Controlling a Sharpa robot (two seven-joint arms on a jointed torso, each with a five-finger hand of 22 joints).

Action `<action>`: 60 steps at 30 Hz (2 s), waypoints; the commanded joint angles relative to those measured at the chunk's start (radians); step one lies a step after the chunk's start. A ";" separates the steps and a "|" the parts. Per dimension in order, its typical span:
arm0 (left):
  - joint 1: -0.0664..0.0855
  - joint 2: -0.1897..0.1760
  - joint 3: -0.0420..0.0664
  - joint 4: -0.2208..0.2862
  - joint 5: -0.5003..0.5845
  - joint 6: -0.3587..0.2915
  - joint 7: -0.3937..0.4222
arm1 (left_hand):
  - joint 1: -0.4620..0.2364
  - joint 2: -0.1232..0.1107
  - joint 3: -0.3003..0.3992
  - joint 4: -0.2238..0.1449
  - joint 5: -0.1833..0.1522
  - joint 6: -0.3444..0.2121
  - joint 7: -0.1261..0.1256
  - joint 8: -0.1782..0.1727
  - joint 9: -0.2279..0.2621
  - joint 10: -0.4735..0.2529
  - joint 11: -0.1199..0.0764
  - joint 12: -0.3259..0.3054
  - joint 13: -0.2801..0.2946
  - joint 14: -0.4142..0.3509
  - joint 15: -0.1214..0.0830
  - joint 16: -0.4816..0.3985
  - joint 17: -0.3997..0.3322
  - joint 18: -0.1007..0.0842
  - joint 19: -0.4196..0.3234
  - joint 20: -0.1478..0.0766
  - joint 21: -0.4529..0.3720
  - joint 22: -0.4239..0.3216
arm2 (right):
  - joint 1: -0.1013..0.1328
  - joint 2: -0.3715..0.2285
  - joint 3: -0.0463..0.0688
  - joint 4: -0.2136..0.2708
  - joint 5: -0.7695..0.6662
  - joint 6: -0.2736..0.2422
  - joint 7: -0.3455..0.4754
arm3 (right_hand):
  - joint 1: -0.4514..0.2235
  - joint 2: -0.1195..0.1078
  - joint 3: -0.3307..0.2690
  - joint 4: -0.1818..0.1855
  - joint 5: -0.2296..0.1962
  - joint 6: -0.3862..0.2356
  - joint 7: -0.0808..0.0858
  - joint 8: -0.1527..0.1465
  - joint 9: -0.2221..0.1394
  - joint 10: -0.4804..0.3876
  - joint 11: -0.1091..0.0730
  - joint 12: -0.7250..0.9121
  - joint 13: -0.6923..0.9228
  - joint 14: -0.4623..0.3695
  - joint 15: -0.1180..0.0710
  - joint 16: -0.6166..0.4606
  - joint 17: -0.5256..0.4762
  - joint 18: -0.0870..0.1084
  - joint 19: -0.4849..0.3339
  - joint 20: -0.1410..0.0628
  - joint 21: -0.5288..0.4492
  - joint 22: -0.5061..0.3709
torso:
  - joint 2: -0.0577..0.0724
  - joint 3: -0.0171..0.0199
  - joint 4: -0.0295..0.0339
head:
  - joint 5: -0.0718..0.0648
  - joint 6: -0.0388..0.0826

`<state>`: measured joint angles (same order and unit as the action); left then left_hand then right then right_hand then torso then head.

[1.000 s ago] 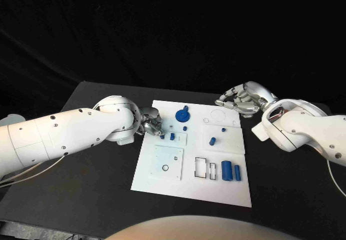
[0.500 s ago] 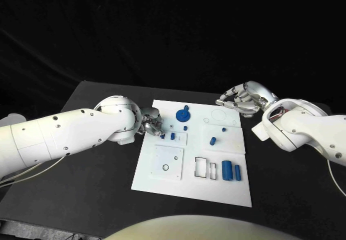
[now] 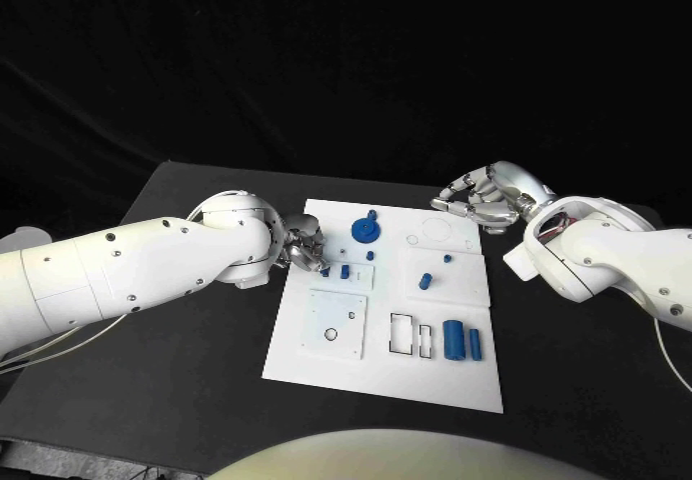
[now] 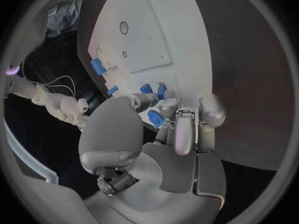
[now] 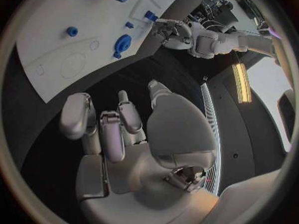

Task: Assemble the parts on the task board

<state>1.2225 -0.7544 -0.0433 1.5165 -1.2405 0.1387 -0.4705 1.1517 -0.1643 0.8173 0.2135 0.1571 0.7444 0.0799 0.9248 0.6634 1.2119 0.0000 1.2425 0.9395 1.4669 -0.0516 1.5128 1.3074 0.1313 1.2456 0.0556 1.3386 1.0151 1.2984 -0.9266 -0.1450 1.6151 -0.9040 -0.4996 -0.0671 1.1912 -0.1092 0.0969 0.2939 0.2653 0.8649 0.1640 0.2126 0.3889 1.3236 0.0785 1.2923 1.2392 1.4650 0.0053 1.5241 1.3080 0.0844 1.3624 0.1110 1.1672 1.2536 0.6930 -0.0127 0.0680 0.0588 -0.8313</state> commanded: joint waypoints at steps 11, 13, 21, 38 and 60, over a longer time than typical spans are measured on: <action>-0.001 0.000 -0.001 0.011 -0.014 0.046 -0.019 | 0.010 -0.004 0.150 -0.141 0.003 0.006 -0.006 0.004 0.001 0.007 0.000 0.008 0.005 0.067 -0.008 0.007 0.133 -0.020 0.008 -0.004 0.007 0.004 | -0.001 0.001 0.000 -0.002 -0.012 0.016 0.000 | -0.002 0.010 -0.008 -0.001 -0.003 -0.004 -0.004 0.008 0.001 -0.003 -0.002 0.006 0.002 0.076 -0.002 -0.005 0.139 0.011 0.002 -0.004 -0.004 0.001 | -0.001 -0.0002 0.0004 | 0.000 -0.005; -0.001 -0.001 -0.002 0.011 -0.014 0.054 -0.021 | 0.008 -0.006 0.150 -0.141 0.003 0.007 -0.006 0.004 0.001 0.008 -0.001 0.008 0.005 0.067 -0.008 0.006 0.132 -0.020 0.009 -0.004 0.007 0.004 | -0.001 0.001 0.000 -0.002 -0.012 0.016 0.000 | -0.002 0.010 -0.008 -0.001 -0.003 -0.004 -0.004 0.008 0.001 -0.003 -0.002 0.006 0.002 0.076 -0.002 -0.005 0.139 0.011 0.002 -0.004 -0.004 0.001 | -0.001 -0.0002 0.0004 | 0.000 -0.006; -0.001 -0.002 -0.002 0.011 -0.014 0.070 -0.023 | 0.006 -0.009 0.151 -0.141 0.002 0.008 -0.006 0.004 0.002 0.009 -0.001 0.008 0.006 0.067 -0.008 0.006 0.132 -0.020 0.009 -0.004 0.008 0.004 | -0.002 0.001 0.000 -0.002 -0.012 0.016 0.000 | -0.002 0.010 -0.008 -0.001 -0.003 -0.004 -0.004 0.008 0.001 -0.003 -0.002 0.006 0.002 0.076 -0.002 -0.005 0.139 0.011 0.002 -0.004 -0.004 0.001 | -0.001 -0.0001 0.0001 | 0.000 -0.006; -0.001 0.003 -0.002 0.007 -0.002 0.052 -0.023 | 0.002 -0.009 0.152 -0.139 0.002 0.010 -0.007 0.004 0.002 0.011 -0.001 0.008 0.006 0.068 -0.009 0.007 0.133 -0.020 0.009 -0.004 0.008 0.004 | -0.003 0.002 0.000 -0.002 -0.012 0.015 -0.001 | -0.004 0.012 -0.012 -0.001 -0.003 -0.003 -0.004 0.009 0.002 -0.004 -0.002 0.006 0.002 0.076 -0.003 -0.006 0.138 0.012 0.002 -0.004 -0.005 0.000 | 0.000 0.0008 0.0003 | 0.000 -0.008; -0.001 0.017 -0.002 -0.008 0.027 0.027 -0.023 | -0.062 -0.013 0.153 -0.108 0.000 0.018 -0.015 0.002 0.003 0.021 -0.007 0.005 0.004 0.071 -0.013 0.009 0.140 -0.021 0.015 -0.008 0.009 0.010 | -0.003 0.002 0.000 0.000 -0.012 0.014 -0.002 | -0.005 0.015 -0.013 0.000 -0.003 -0.004 -0.004 0.010 0.002 -0.004 -0.002 0.006 0.001 0.076 -0.003 -0.006 0.138 0.012 0.002 -0.005 -0.005 0.000 | 0.000 0.0003 -0.0001 | -0.003 -0.009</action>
<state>1.2236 -0.7413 -0.0439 1.5080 -1.2289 0.1631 -0.4939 1.1018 -0.1773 0.8655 0.2037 0.1544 0.7617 0.0734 0.9257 0.6670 1.2262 -0.0070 1.2460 0.9439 1.4669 -0.0588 1.5168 1.3074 0.1155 1.2527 0.0483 1.3428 1.0241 1.2962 -0.9250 -0.1450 1.6143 -0.9058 -0.4959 -0.0690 1.1871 -0.1052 0.0914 0.2939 0.2653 0.8649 0.1640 0.2164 0.3896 1.3236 0.0785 1.2923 1.2401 1.4649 0.0053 1.5241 1.3075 0.0844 1.3624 0.1110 1.1672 1.2537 0.6927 -0.0122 0.0678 0.0555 -0.8400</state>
